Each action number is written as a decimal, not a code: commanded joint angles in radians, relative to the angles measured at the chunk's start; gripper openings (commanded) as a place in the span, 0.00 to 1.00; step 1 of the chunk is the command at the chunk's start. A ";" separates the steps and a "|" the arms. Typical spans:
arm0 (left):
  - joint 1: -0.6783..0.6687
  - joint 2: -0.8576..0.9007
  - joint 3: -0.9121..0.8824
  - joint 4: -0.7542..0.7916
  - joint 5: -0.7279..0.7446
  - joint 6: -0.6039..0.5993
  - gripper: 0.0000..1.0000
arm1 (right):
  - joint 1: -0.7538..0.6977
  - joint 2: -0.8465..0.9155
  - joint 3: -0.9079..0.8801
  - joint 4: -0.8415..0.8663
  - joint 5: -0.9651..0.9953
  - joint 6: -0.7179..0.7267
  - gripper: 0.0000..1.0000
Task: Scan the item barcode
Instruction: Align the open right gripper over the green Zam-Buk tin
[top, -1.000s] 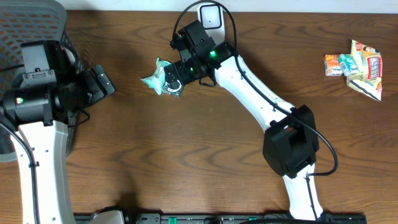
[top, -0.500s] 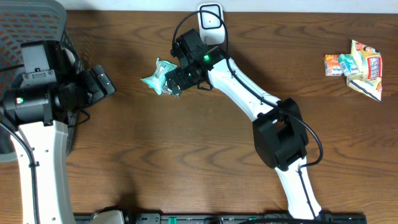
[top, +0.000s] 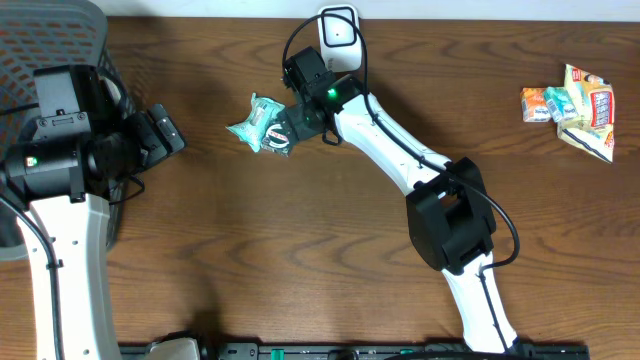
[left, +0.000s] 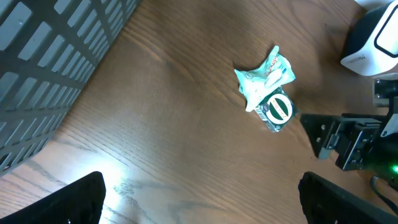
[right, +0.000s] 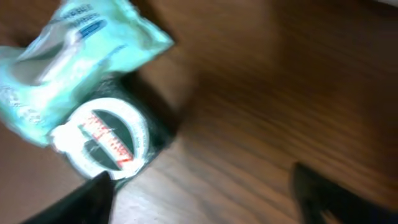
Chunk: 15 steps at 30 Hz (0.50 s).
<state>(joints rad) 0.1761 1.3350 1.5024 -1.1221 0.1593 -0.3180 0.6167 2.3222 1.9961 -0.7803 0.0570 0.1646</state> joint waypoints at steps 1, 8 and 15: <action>0.004 0.002 0.022 -0.003 0.005 -0.002 0.98 | 0.006 0.016 -0.003 0.002 0.128 -0.005 0.83; 0.004 0.002 0.022 -0.003 0.005 -0.001 0.98 | 0.007 0.017 -0.003 0.013 0.115 -0.075 0.99; 0.004 0.002 0.022 -0.003 0.005 -0.002 0.98 | 0.007 0.032 -0.003 0.005 0.027 -0.262 0.99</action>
<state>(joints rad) 0.1761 1.3350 1.5024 -1.1221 0.1593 -0.3180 0.6167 2.3257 1.9961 -0.7715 0.1452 0.0299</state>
